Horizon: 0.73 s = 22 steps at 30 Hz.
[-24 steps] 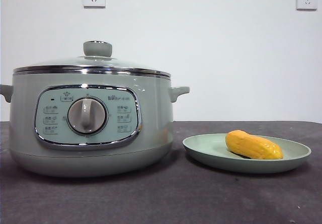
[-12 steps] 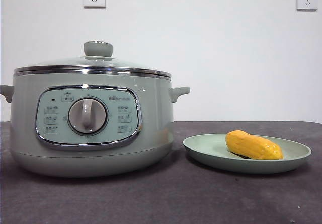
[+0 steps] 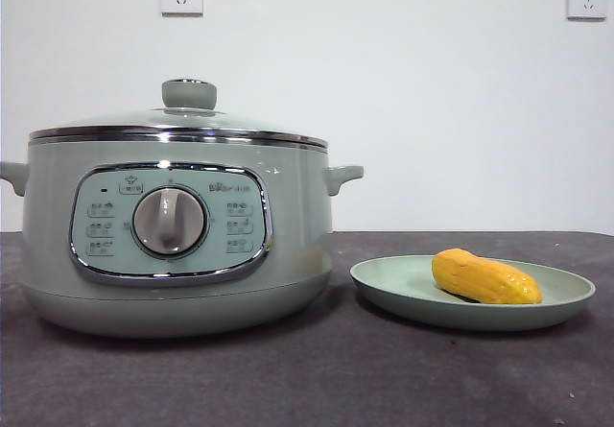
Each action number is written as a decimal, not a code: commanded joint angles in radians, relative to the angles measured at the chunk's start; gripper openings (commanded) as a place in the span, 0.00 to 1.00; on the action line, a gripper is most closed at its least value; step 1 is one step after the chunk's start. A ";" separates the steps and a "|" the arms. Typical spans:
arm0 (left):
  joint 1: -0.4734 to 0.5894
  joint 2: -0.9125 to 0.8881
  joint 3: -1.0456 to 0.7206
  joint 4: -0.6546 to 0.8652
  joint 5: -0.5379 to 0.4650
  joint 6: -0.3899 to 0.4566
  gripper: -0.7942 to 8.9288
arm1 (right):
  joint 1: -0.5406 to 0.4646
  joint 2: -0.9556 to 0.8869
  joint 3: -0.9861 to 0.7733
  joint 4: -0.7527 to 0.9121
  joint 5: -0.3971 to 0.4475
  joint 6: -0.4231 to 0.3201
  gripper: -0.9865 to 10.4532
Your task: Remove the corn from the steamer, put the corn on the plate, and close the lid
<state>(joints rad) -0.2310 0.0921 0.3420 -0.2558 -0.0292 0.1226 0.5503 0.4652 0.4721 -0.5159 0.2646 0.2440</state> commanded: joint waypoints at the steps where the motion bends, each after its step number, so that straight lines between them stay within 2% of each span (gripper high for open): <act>1: 0.098 -0.040 -0.124 0.048 0.066 -0.019 0.08 | 0.001 -0.001 -0.005 0.006 0.003 0.009 0.09; 6: 0.196 -0.083 -0.271 0.084 0.143 -0.063 0.08 | 0.001 -0.001 -0.005 0.006 0.003 0.009 0.09; 9: 0.222 -0.084 -0.312 0.084 0.140 -0.079 0.08 | 0.001 -0.001 -0.005 0.006 0.003 0.009 0.09; 22: 0.232 -0.089 -0.332 0.064 0.134 -0.078 0.08 | 0.001 -0.001 -0.005 0.006 0.003 0.009 0.09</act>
<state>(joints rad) -0.0017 0.0059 0.0223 -0.1883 0.1062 0.0513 0.5503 0.4652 0.4721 -0.5159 0.2646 0.2440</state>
